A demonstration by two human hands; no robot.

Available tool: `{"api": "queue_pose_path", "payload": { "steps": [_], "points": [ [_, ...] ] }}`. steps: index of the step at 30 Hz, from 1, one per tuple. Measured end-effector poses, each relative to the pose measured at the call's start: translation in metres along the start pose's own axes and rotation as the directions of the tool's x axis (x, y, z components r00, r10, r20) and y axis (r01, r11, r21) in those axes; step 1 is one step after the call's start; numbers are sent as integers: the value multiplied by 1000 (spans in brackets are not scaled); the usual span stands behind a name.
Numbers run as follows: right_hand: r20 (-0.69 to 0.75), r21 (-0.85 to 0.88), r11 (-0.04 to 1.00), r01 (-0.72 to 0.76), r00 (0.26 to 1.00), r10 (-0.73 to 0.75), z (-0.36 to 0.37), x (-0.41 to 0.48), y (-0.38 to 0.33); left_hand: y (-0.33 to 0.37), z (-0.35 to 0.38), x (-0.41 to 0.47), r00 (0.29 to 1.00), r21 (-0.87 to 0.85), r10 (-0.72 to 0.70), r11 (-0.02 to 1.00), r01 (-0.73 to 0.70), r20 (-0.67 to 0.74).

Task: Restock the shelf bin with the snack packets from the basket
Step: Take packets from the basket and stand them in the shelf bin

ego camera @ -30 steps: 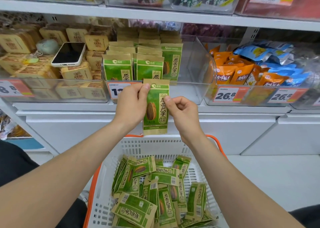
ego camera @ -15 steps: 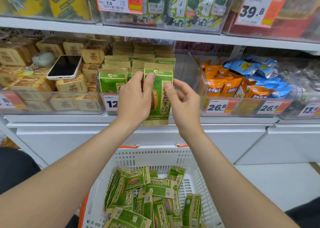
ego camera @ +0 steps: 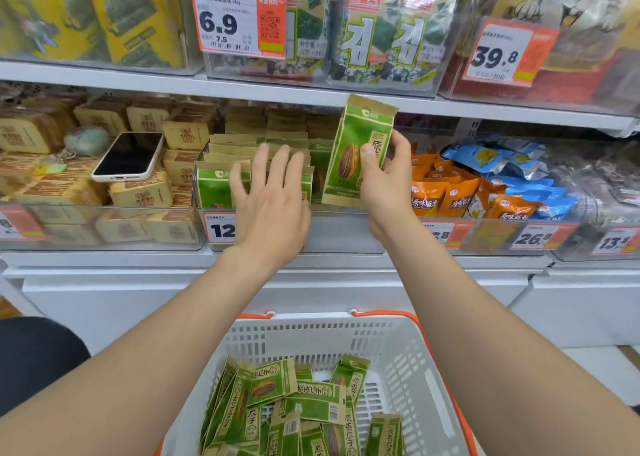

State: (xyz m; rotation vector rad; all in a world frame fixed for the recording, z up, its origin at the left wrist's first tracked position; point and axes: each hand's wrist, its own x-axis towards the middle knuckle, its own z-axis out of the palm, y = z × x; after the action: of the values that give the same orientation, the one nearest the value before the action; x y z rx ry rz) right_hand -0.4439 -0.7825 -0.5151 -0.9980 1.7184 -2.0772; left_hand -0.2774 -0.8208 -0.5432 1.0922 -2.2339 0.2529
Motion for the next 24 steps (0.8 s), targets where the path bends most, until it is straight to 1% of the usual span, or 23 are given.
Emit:
{"api": "queue_pose_path", "payload": {
  "steps": [2, 6, 10, 12, 14, 20, 24],
  "points": [
    [28, -49, 999, -16, 999, 17, 3, 9, -1, -2, 1, 0, 1000, 37, 15, 999, -15, 10],
    [95, -153, 987, -50, 993, 66, 9, 18, 1, -6, -1, 3, 999, 55, 33, 998, -33, 3],
    [145, -295, 949, -110, 977, 158, 17, 18, 5, -7, -1, 3, 999, 63, 43, 997, -43, 1],
    [160, -367, 923, -111, 970, 181, 21, 17, 8, -7, -1, 2, 999, 58, 45, 997, -45, 2],
    [171, -415, 903, -107, 966, 193, 24, 18, 9, -7, -1, 1, 999, 56, 47, 997, -46, -4],
    [192, -528, 835, -154, 937, 293, 25, 23, 8, -6, -3, 1, 999, 50, 37, 998, -37, -12],
    [160, -597, 777, -199, 920, 358, 24, 26, 8, -6, -3, 1, 999, 53, 38, 998, -38, -6]
  ]
}}
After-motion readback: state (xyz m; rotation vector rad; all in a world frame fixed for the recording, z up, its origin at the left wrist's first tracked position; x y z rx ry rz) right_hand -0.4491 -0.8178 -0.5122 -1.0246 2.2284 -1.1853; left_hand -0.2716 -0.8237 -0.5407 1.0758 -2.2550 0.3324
